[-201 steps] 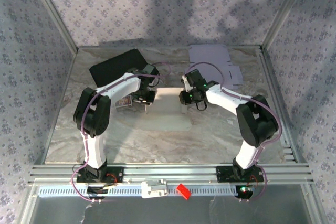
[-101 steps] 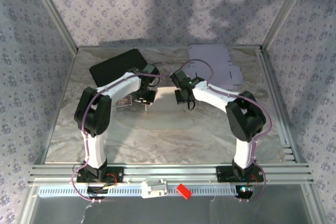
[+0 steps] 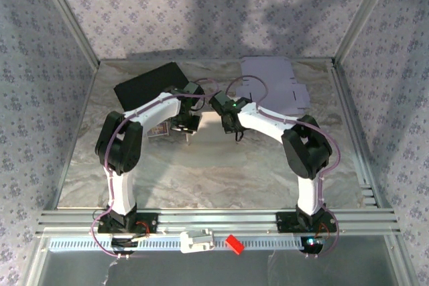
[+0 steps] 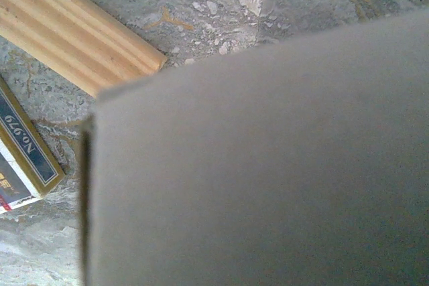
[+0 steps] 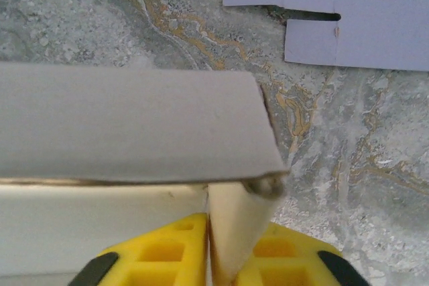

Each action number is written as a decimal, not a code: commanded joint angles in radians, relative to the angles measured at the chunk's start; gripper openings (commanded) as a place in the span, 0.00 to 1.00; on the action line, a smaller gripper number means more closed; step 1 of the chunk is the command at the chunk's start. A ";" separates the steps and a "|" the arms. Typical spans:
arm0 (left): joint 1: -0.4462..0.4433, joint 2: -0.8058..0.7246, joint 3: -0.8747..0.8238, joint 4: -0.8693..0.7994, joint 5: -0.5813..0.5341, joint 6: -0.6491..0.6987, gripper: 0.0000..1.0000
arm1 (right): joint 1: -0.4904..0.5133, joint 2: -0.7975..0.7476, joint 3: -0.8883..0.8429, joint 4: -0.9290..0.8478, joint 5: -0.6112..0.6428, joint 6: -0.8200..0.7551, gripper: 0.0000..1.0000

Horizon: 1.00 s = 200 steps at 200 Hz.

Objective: Fold the paper box

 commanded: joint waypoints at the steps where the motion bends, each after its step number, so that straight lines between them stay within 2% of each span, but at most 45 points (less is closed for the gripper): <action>1: -0.009 0.034 0.006 -0.016 -0.002 0.007 0.00 | -0.004 0.005 -0.011 0.014 -0.039 0.001 0.22; 91: -0.009 0.041 0.016 -0.020 -0.001 0.009 0.00 | -0.055 0.031 -0.044 0.034 -0.072 0.027 0.24; 113: -0.009 0.045 0.017 -0.022 -0.001 0.008 0.00 | -0.064 0.032 -0.044 0.027 -0.046 0.026 0.14; 126: -0.009 0.045 0.019 -0.025 -0.002 0.006 0.00 | -0.063 0.031 -0.034 0.012 -0.022 0.023 0.12; 146: -0.008 0.051 0.028 -0.031 -0.004 0.002 0.00 | -0.052 0.035 -0.007 -0.047 0.044 0.055 0.00; 200: -0.009 0.060 0.042 -0.028 0.001 -0.020 0.00 | -0.032 0.040 0.025 -0.074 0.056 0.067 0.00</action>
